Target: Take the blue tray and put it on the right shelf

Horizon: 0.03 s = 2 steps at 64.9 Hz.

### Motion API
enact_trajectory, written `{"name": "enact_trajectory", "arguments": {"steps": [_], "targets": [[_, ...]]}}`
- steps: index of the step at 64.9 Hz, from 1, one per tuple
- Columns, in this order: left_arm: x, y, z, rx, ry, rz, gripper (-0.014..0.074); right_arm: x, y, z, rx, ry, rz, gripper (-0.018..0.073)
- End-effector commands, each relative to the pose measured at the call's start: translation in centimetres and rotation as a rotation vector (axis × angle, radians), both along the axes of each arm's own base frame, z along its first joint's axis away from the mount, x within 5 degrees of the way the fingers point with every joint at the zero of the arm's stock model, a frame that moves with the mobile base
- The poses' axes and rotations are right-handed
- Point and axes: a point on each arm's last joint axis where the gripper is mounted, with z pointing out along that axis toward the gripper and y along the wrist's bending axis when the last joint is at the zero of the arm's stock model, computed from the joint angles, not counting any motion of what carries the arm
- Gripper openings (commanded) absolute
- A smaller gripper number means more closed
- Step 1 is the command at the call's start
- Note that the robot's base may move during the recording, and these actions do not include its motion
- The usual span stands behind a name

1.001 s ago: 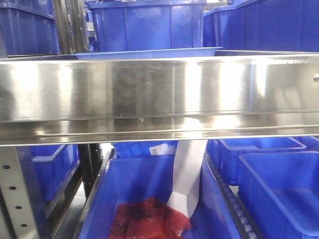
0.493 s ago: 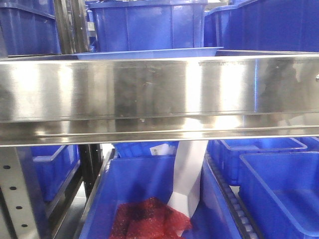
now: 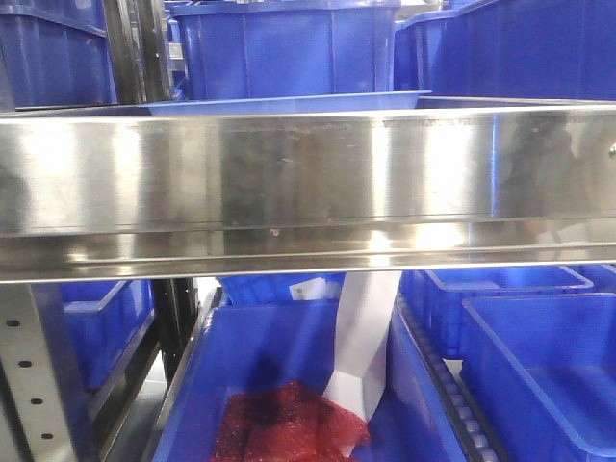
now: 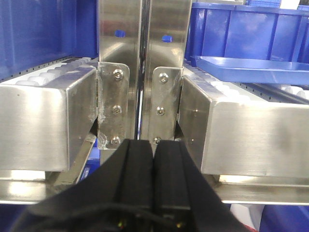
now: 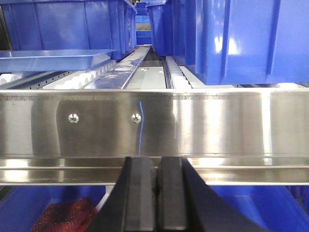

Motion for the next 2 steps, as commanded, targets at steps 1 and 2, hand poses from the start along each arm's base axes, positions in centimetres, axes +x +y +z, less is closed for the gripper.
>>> {"name": "enact_trajectory", "arguments": {"steps": [1, 2], "targets": [[0.03, 0.16, -0.25, -0.008, -0.061, 0.018, -0.0048, -0.32, -0.14, 1.75, 0.003, -0.136, -0.016, 0.0057], [0.03, 0.16, -0.25, -0.008, -0.061, 0.018, -0.0048, -0.32, -0.14, 1.75, 0.003, -0.136, -0.016, 0.0057]]}}
